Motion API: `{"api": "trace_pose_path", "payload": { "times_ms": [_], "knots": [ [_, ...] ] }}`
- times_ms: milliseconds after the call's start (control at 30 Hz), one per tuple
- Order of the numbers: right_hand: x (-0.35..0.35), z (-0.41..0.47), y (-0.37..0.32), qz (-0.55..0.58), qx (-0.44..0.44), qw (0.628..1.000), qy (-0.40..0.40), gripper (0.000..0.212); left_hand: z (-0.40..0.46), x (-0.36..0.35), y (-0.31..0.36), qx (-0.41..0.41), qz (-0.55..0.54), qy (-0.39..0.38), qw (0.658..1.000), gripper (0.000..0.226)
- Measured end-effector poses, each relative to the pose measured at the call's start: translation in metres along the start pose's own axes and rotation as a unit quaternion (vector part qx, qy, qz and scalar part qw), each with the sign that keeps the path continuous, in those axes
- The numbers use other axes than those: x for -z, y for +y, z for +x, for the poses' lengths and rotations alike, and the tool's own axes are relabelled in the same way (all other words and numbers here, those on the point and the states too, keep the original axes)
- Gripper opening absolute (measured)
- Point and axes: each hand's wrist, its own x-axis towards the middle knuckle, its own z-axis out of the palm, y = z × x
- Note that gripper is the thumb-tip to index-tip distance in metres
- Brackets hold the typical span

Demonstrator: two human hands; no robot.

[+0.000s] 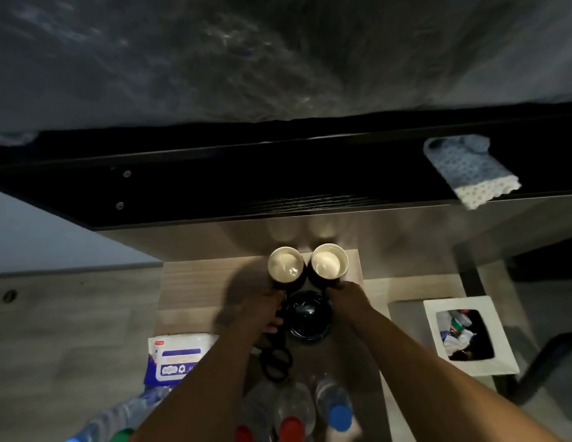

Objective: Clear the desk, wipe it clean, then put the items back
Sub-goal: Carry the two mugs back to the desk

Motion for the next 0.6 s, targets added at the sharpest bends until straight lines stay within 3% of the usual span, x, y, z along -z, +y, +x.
{"api": "trace_pose_path", "payload": {
  "times_ms": [300, 500, 600],
  "knots": [
    [-0.015, 0.049, 0.033, 0.090, -0.047, 0.995, -0.009, 0.011, 0.014, 0.000, 0.002, 0.033, -0.052, -0.050, 0.997, 0.023],
    [0.007, 0.039, 0.025, 0.127, -0.075, 0.989, 0.006, 0.021, 0.013, 0.003, 0.012, 0.034, -0.095, -0.036, 0.994, 0.024],
    [0.025, 0.012, 0.008, 0.100, -0.064, 0.993, 0.005, 0.007, -0.001, 0.006, 0.015, 0.034, -0.095, -0.030, 0.994, 0.025]
  ]
}}
